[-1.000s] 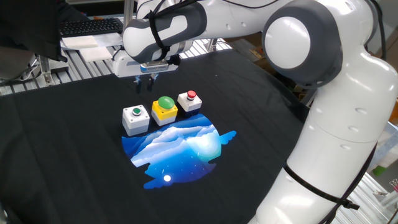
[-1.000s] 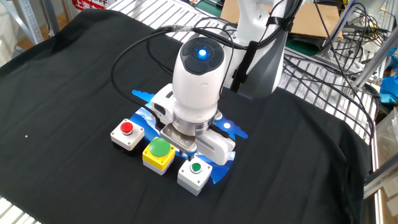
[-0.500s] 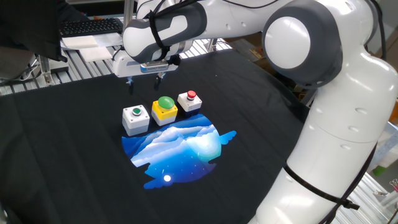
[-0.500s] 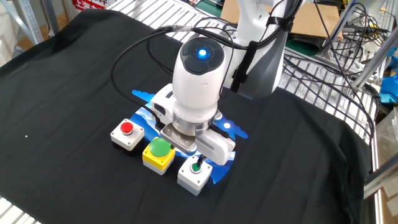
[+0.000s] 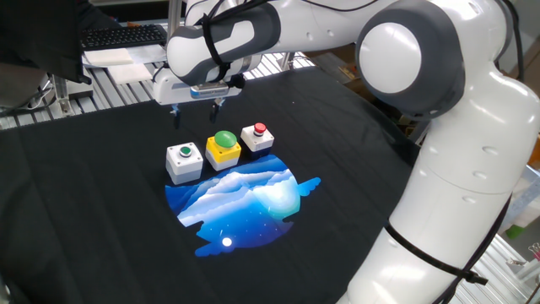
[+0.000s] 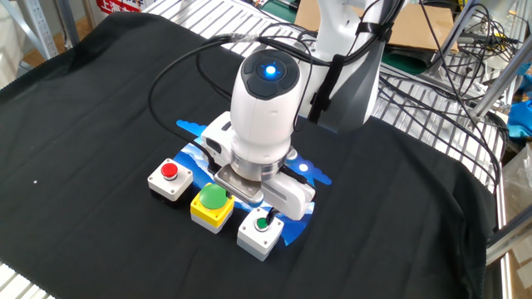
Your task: Press three buttons from left to right in sequence
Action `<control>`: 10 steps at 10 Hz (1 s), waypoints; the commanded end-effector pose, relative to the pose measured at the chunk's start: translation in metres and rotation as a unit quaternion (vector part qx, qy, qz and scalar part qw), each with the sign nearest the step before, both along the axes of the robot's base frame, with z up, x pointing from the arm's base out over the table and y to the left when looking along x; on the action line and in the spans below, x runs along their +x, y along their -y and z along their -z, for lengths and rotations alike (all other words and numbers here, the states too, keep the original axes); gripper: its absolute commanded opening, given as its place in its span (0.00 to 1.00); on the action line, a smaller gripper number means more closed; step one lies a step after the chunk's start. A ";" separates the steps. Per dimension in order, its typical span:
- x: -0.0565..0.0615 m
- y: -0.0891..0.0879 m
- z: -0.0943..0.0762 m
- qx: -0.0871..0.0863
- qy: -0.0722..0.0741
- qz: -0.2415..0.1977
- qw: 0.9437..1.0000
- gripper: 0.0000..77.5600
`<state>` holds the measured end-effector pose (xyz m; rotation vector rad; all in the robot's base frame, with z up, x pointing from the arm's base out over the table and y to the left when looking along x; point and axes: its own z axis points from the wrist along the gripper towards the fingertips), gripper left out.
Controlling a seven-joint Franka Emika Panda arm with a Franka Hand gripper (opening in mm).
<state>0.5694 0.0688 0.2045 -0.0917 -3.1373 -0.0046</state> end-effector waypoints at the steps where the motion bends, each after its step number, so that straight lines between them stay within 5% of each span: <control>1: -0.008 -0.010 -0.011 0.010 -0.004 -0.014 1.000 1.00; 7: -0.008 -0.010 -0.012 0.012 -0.005 -0.011 1.000 1.00; 10: -0.008 -0.010 -0.012 0.007 0.005 0.000 1.000 1.00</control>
